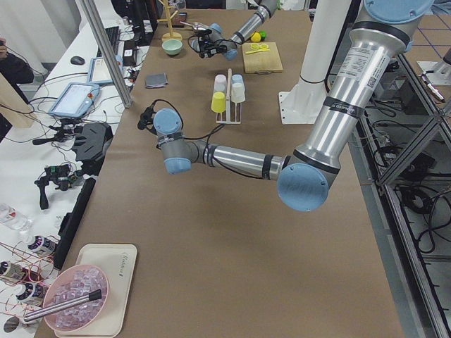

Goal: Place cup on cup holder

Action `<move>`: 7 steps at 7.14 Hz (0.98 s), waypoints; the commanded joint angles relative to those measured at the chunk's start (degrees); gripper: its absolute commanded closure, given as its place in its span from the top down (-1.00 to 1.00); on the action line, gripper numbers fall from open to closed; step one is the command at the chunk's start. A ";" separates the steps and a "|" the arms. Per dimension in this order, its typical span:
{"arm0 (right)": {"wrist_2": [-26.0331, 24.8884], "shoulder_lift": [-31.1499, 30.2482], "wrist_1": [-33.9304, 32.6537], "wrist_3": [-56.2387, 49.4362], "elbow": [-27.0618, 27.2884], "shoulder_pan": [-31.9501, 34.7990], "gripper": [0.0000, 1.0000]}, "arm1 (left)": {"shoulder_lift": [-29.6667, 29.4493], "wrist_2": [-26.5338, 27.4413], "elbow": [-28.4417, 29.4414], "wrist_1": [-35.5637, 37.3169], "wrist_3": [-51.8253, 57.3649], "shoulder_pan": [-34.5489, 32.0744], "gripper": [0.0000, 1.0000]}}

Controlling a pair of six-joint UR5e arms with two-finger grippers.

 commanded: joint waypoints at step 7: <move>-19.45 -4.39 -34.46 25.37 10.84 9.87 0.96 | 3.59 40.75 -16.67 -26.11 -22.55 17.30 -1.00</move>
